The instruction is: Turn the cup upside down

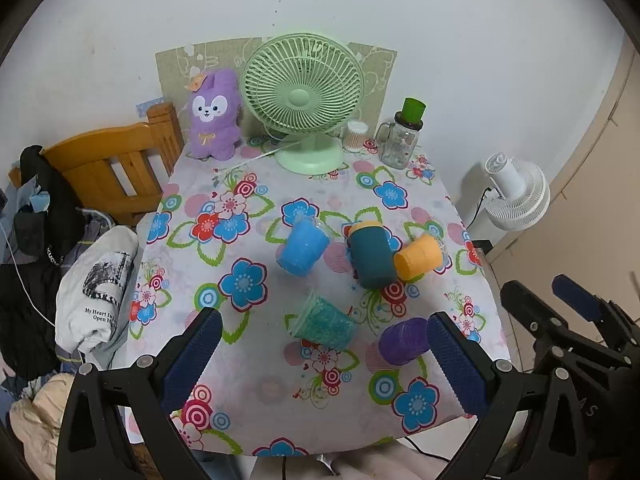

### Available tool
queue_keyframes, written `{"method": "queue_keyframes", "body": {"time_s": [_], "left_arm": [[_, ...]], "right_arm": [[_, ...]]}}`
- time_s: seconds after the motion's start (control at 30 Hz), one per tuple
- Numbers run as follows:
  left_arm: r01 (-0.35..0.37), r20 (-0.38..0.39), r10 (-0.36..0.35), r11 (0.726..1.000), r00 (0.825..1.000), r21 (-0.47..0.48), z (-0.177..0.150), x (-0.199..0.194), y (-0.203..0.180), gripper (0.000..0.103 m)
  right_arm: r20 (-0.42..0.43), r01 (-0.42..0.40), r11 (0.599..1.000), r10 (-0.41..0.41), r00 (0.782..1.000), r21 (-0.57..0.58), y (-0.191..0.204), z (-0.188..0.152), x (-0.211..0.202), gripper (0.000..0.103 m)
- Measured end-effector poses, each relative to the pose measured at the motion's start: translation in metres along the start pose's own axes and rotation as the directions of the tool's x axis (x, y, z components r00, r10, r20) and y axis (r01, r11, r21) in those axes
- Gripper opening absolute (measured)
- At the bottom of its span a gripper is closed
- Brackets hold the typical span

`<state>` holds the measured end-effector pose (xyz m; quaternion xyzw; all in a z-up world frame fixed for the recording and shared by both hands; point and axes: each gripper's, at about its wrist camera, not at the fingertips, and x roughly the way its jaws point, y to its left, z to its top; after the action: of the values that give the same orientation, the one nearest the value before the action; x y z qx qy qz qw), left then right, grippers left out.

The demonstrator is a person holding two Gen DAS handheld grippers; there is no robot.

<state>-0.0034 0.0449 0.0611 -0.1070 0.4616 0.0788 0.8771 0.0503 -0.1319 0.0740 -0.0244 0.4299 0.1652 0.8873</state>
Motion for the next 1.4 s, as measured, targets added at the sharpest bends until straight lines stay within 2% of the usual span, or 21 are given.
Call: {"method": "queue_keyframes", "body": {"time_s": [0.2,1.4], "left_arm": [[-0.023,0.011,0.022,1.0,1.0,0.018,0.001,-0.003,0.0,0.103],[-0.001,-0.007,0.001,1.0,1.0,-0.004,0.004,0.008,0.014,0.103]], "right_arm": [[0.018,0.013,1.0,-0.013,1.0,-0.004,0.002,0.001,-0.002,0.082],[-0.013,-0.004,1.0,0.004,1.0,0.012,0.01,0.002,0.009,0.082]]}}
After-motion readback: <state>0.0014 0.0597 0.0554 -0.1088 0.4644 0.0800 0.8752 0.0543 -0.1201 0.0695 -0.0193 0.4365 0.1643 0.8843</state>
